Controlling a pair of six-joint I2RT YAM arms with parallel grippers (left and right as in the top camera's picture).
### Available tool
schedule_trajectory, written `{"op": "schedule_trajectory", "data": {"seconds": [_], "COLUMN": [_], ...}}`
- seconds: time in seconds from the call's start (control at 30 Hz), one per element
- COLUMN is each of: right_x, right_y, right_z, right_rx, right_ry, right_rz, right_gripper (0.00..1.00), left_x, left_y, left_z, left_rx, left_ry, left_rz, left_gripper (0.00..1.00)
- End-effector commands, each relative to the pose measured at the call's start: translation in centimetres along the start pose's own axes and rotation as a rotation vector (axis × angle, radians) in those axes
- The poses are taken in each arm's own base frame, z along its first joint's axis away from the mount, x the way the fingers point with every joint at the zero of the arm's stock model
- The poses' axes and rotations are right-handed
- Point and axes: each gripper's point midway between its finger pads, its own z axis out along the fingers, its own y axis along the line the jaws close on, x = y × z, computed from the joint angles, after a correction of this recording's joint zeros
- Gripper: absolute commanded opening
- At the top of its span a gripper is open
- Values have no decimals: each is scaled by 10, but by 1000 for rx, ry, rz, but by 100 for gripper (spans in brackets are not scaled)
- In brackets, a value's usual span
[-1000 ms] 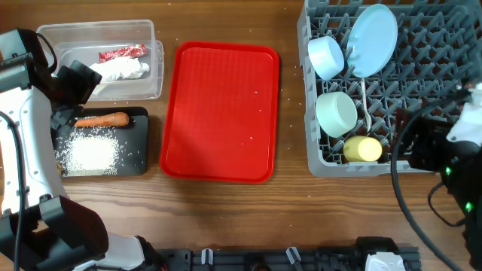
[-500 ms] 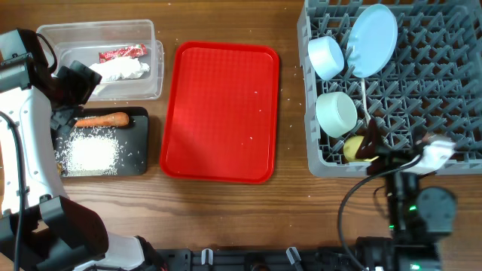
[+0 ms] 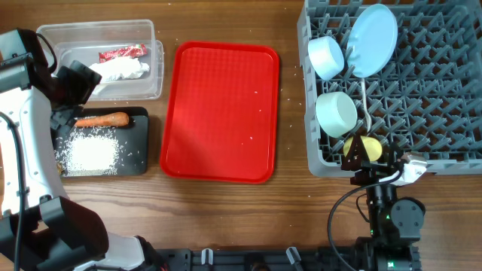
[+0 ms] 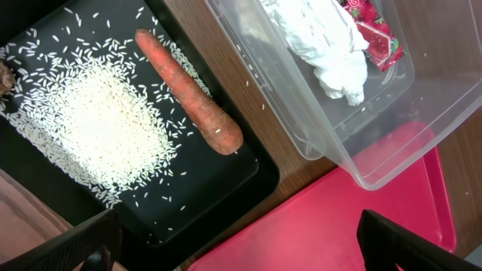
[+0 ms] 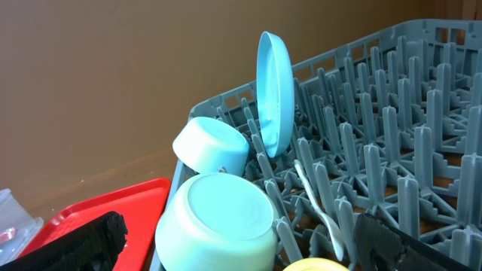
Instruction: Sort waste into correct bins and load items into the dishwasher rack
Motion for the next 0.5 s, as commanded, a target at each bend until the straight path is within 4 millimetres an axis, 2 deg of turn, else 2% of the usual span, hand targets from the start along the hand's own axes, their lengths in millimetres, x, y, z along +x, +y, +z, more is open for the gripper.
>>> {"op": "schedule_trajectory", "data": {"seconds": [0.0, 0.33, 0.4, 0.47], "right_x": [-2, -2, -2, -2], "right_y": [3, 3, 3, 3], "right_z": [-1, -1, -1, -1], "right_rx": [-19, -19, -19, -19], "right_ry": [-7, -7, -7, -8], "right_rz": [11, 11, 11, 11], "right_gripper": [100, 100, 100, 100], "left_x": [-5, -5, -8, -9], "left_y": [-1, -1, 0, -9], "left_z": [-11, -11, -15, -24], "left_rx": [13, 12, 7, 42], "left_ry": [-34, -35, -58, -93], "left_rz": [-9, -9, -8, 9], "left_gripper": [100, 100, 100, 100]}}
